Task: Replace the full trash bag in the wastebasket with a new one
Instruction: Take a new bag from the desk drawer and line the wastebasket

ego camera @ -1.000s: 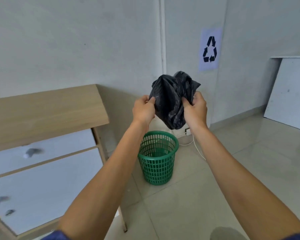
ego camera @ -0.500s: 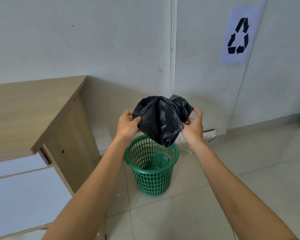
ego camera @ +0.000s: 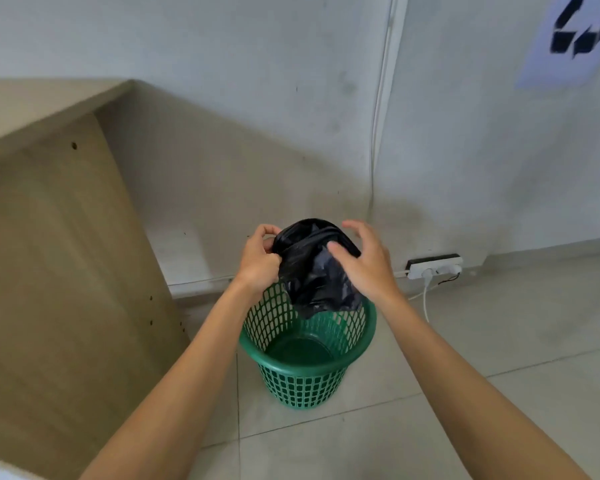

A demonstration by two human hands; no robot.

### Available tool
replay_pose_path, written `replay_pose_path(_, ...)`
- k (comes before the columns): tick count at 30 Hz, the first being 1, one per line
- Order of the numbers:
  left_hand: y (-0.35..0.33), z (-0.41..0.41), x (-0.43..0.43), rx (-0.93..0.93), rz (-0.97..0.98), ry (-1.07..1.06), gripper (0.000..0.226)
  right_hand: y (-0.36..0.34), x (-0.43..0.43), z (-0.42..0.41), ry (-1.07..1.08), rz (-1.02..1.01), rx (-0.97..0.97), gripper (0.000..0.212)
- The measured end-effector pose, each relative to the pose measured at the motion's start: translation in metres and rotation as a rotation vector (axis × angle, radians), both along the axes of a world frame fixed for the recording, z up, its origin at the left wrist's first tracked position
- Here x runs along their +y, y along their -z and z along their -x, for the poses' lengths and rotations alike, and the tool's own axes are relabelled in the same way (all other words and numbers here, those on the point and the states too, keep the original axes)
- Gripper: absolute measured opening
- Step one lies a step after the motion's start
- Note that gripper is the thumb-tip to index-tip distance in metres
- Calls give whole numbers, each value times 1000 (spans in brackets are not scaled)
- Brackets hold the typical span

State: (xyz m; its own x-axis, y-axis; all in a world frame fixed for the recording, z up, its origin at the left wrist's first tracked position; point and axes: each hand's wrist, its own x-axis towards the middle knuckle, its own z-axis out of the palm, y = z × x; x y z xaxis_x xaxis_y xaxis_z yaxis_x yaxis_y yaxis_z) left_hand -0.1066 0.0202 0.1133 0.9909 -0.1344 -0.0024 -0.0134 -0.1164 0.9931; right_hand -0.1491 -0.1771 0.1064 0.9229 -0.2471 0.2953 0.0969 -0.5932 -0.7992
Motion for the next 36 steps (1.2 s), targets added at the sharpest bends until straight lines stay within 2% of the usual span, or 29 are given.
replay_pose_path(2,10,-9,3,-17,-4,20,54,14,2,-18,-118,50,116,57)
replay_pose_path(6,22,-27,17,-97,-98,-63,57,30,3,-42,-197,117,102,36)
replay_pose_path(10,13,-25,25,-102,-313,-84,62,16,-8,-53,-325,43,79,44)
replay_pose_path(12,4,-21,23,-104,-324,-72,51,6,-13,-58,-376,11,95,35)
replay_pose_path(15,-9,-17,14,-140,-282,-159,17,-9,-23,-66,-465,-22,120,30)
replay_pose_path(17,-18,-13,7,-191,-350,-246,13,-18,-29,-71,-519,18,139,30)
replay_pose_path(19,-27,-11,1,-215,-407,-276,19,-25,-35,-75,-547,60,152,31)
replay_pose_path(23,-50,-4,1,-189,-605,-91,61,-38,-45,-79,-544,112,143,42)
replay_pose_path(26,-70,4,-1,-216,-726,-36,76,-51,-50,-78,-516,123,124,41)
replay_pose_path(30,-82,7,2,-100,-774,113,92,-66,-52,-76,-557,127,146,37)
replay_pose_path(32,-71,7,8,-48,-784,132,97,-65,-47,-74,-602,221,176,35)
replay_pose_path(36,-37,6,15,-20,-601,34,87,-50,-37,-78,-540,398,94,19)
